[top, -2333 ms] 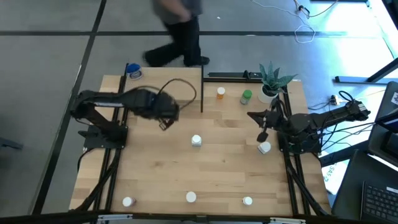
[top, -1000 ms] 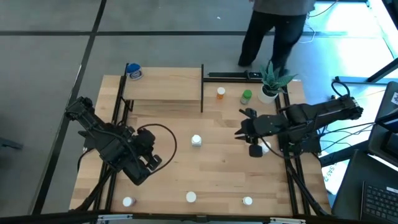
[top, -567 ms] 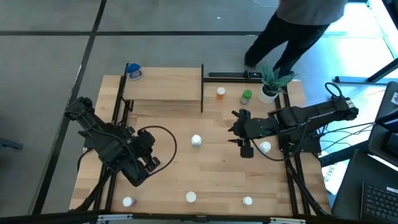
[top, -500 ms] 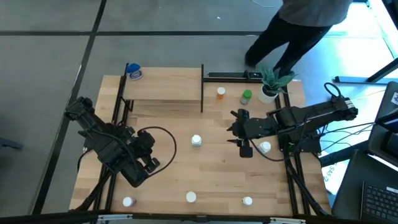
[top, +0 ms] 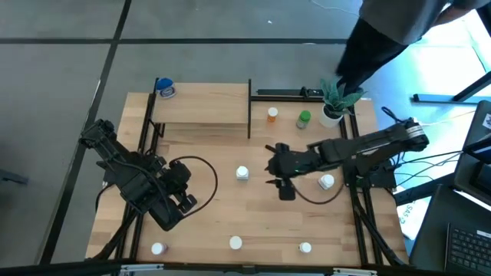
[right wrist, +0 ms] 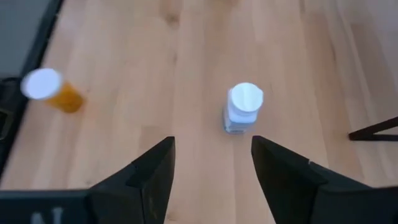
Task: Pick and place medicine bottles onto shelf by color
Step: Put the left white pill bottle on the shelf
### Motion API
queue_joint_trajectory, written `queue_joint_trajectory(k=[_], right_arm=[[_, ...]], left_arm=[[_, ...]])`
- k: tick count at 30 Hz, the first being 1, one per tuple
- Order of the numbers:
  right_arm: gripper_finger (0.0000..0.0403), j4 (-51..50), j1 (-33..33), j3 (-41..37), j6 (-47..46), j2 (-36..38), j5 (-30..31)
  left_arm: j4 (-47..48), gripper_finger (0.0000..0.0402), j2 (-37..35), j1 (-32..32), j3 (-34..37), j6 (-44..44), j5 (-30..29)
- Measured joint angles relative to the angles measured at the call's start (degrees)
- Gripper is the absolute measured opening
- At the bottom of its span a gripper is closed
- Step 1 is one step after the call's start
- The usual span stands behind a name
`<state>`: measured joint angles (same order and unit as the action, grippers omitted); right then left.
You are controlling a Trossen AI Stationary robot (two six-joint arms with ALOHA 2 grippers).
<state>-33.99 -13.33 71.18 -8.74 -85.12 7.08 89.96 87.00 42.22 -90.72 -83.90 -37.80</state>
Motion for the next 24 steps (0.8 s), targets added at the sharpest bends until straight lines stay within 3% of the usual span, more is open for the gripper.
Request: queue_joint_trajectory(k=[9, 17, 24], right_arm=[[0.0215, 6.2, 3.7, 0.0, 7.2, -8.1, -5.6], [0.0215, 10.5, 6.2, 0.0, 9.3, -13.0, -5.7], [0.0215, 10.6, 7.7, 0.0, 9.3, -13.2, -5.7]], left_arm=[[0.0, 0.0, 0.0, 0.0, 0.0, 0.0, 0.0], [0.0, 0.0, 0.0, -0.2, 0.0, 1.8, -2.1], [0.0, 0.0, 0.0, -3.3, 0.0, 7.9, -2.2]])
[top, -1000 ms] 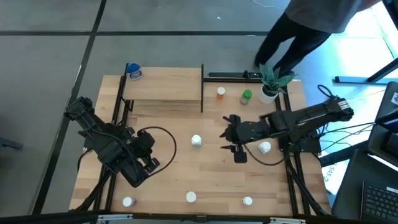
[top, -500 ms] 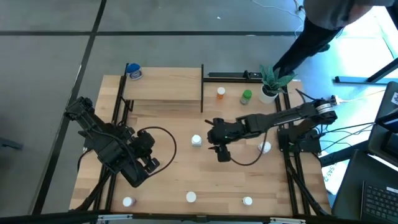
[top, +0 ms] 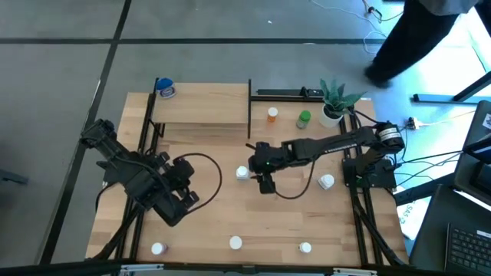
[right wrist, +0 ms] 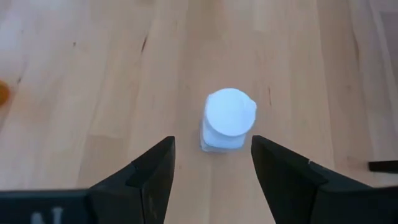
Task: Pick and place medicine bottles onto shelf by color
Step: Put the left white pill bottle on the shelf
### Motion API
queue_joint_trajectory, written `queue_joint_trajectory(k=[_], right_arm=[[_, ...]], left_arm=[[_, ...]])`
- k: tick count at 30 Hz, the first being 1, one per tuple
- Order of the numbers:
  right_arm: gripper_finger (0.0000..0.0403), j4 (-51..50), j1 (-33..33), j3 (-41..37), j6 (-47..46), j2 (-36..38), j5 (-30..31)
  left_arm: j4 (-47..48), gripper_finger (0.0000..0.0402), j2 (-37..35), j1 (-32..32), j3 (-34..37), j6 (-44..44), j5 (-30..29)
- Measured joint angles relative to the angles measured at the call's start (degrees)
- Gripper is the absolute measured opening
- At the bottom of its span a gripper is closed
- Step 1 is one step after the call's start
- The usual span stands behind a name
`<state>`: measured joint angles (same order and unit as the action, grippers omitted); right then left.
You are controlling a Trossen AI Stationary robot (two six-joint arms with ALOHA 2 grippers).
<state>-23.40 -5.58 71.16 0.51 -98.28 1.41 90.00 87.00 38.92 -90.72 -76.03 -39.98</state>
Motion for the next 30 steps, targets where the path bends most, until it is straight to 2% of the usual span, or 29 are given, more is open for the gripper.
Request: queue_joint_trajectory(k=[9, 14, 19, 30], right_arm=[[0.0215, -0.2, 0.1, 0.0, -0.3, 0.1, 0.0], [0.0215, -0.2, 0.1, 0.0, -0.4, 0.1, 0.0], [0.0215, -0.2, 0.1, 0.0, -0.4, 0.1, 0.0], [0.0215, -0.2, 0.1, 0.0, -0.4, 0.1, 0.0]], left_arm=[[-0.1, 0.0, 0.0, -4.8, 0.0, 5.9, 0.1], [-0.2, 0.0, 0.0, -5.2, 0.0, 6.5, 0.3], [-0.2, 0.0, 0.0, -5.2, 0.0, 11.9, 0.7], [-3.7, 0.0, 0.0, -5.2, 0.0, 12.2, 0.7]])
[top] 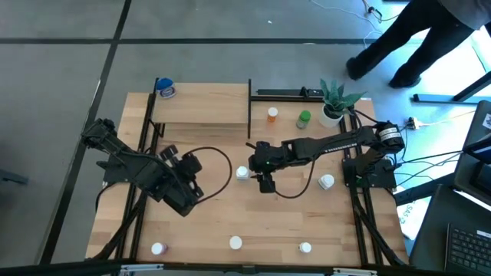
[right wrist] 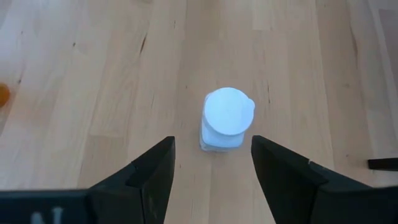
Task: Pick and place medicine bottles onto shelf by color
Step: Put the left white pill bottle on the shelf
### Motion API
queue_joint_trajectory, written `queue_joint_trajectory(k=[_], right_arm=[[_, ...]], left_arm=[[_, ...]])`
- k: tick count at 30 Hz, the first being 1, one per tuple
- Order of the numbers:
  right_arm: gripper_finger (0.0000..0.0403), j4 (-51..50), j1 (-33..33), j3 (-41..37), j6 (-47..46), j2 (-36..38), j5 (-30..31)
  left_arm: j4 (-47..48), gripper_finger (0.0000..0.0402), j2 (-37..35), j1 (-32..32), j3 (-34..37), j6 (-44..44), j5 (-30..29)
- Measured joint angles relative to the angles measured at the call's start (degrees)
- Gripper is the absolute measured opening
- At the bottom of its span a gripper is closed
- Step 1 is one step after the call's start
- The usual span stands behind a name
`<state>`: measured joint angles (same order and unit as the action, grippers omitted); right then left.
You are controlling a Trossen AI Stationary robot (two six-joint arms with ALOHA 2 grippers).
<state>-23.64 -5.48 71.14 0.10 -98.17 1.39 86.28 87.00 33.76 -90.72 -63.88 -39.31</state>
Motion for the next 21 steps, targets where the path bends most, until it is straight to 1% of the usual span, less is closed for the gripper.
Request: queue_joint_trajectory(k=[6, 15, 19, 21], right_arm=[[0.0215, 0.2, 0.0, 0.0, -0.3, 0.0, 0.0], [0.0215, 0.3, 0.0, 0.0, -6.0, 0.0, 0.0], [0.0218, 1.9, 0.0, 0.0, -5.1, 0.0, -0.1], [0.0226, 2.6, 0.0, 0.0, -2.8, 0.0, -1.0]], left_arm=[[-0.6, 0.0, 0.0, 0.0, 0.0, 0.0, 0.0], [-1.7, 0.0, 0.0, 0.0, 0.0, 0.0, 0.0], [-2.5, 0.0, 0.0, 0.0, 0.0, 0.0, 0.0], [-2.9, 0.0, 0.0, 0.0, 0.0, 0.0, 0.0]])
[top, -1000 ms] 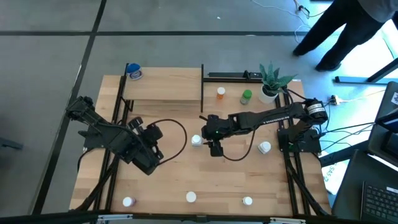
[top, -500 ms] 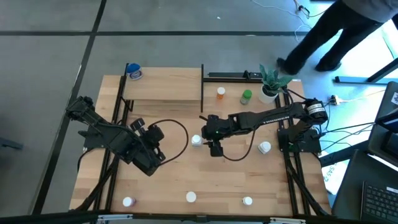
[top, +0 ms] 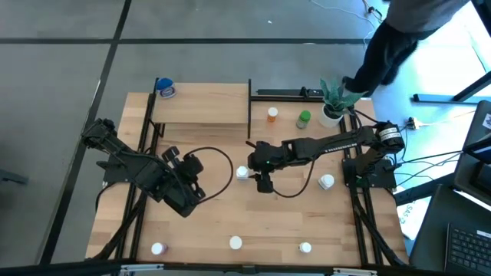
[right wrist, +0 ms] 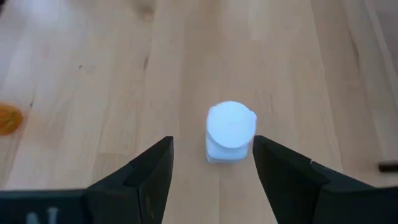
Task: Pick and place medicine bottles onto shelf by color
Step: Put the left white pill bottle on the shelf
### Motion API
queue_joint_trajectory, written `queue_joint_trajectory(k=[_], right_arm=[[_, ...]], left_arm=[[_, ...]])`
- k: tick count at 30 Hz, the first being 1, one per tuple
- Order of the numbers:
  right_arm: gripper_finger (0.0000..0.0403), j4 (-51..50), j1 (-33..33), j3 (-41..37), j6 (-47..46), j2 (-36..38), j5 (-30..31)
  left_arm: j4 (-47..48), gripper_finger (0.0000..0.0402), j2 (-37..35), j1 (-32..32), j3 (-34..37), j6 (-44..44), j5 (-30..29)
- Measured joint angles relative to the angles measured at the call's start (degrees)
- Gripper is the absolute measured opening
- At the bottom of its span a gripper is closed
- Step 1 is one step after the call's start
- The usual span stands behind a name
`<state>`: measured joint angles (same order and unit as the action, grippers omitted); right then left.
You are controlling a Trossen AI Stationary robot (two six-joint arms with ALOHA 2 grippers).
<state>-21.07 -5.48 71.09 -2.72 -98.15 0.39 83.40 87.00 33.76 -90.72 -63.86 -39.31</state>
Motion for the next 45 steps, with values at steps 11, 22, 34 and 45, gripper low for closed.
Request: queue_joint_trajectory(k=[11, 22, 34, 45], right_arm=[[0.0298, 2.8, -0.3, -0.1, 3.7, 0.0, 0.3], [0.0287, 4.7, 2.1, -0.3, 2.8, -4.3, -1.7], [0.0287, 7.7, 5.1, -0.3, 3.0, -9.4, -5.1], [0.0287, 8.1, 5.7, -0.3, 3.1, -10.1, -8.0]], left_arm=[[-0.5, 0.0, 0.0, 0.0, 0.0, 0.0, 0.0], [-0.6, 0.0, 0.0, 0.0, 0.0, 0.0, 0.0], [-0.8, 0.0, 0.0, 0.0, 0.0, 0.0, 0.0], [-1.0, 0.0, 0.0, 0.0, 0.0, 0.0, 0.0]])
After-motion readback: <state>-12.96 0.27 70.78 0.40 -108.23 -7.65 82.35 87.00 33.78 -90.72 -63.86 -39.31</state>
